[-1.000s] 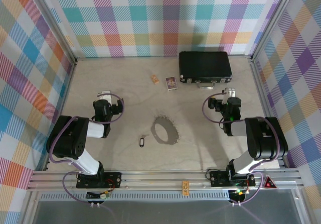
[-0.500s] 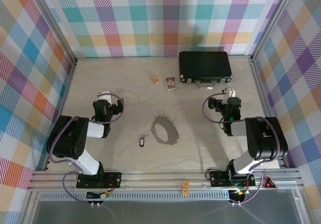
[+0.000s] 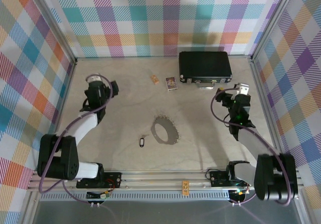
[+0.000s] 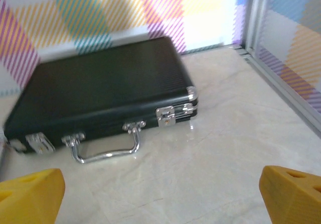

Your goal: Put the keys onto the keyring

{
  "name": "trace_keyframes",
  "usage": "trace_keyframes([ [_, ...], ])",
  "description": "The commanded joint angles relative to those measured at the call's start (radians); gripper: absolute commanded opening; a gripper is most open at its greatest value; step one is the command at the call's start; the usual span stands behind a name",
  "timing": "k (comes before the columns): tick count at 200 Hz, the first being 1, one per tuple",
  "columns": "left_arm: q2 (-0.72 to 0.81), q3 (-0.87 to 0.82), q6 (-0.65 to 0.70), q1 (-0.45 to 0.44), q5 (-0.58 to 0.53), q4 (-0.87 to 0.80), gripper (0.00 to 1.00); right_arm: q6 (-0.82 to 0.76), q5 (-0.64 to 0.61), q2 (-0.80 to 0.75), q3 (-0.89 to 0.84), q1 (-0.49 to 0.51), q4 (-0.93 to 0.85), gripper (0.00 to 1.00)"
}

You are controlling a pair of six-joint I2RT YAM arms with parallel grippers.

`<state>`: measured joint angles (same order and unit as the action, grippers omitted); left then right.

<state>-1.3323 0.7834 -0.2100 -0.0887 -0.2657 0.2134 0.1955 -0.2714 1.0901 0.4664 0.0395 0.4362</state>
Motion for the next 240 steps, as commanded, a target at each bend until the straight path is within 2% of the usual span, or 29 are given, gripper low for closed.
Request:
trace_keyframes([
  [1, 0.077, 0.073, -0.209, 0.011, 0.09, -0.316, 1.0, 0.252, -0.058, -0.126, 0.053, -0.001, -0.275, 0.99],
  [24, 0.171, 0.014, -0.314, 0.01, 0.189, -0.31, 1.0, 0.298, 0.066, -0.215, 0.067, -0.001, -0.287, 0.99],
  [49, 0.254, -0.03, -0.357, -0.027, 0.255, -0.384, 0.96, 0.316, 0.223, -0.224, 0.088, -0.001, -0.277, 0.99],
  [92, 0.364, -0.121, -0.364, -0.145, 0.287, -0.464, 0.86, 0.437, 0.419, -0.187, 0.087, 0.0, -0.231, 0.99],
  [125, 0.367, -0.115, -0.347, -0.262, 0.273, -0.582, 0.81, 0.405, 0.532, -0.209, 0.131, 0.025, -0.394, 0.99],
  [138, 0.364, -0.111, -0.346, -0.308, 0.25, -0.608, 0.8, 0.396, 0.519, -0.241, 0.114, 0.068, -0.431, 0.99],
  [165, 0.318, -0.096, -0.368, -0.387, 0.248, -0.636, 0.73, 0.348, 0.437, -0.271, 0.085, 0.201, -0.47, 0.99],
  [218, 0.147, 0.023, -0.416, -0.539, 0.235, -0.712, 0.56, 0.28, 0.324, -0.164, 0.088, 0.421, -0.452, 0.99],
  [240, 0.055, 0.1, -0.428, -0.569, 0.227, -0.768, 0.55, 0.278, 0.266, -0.151, 0.051, 0.475, -0.435, 0.99],
])
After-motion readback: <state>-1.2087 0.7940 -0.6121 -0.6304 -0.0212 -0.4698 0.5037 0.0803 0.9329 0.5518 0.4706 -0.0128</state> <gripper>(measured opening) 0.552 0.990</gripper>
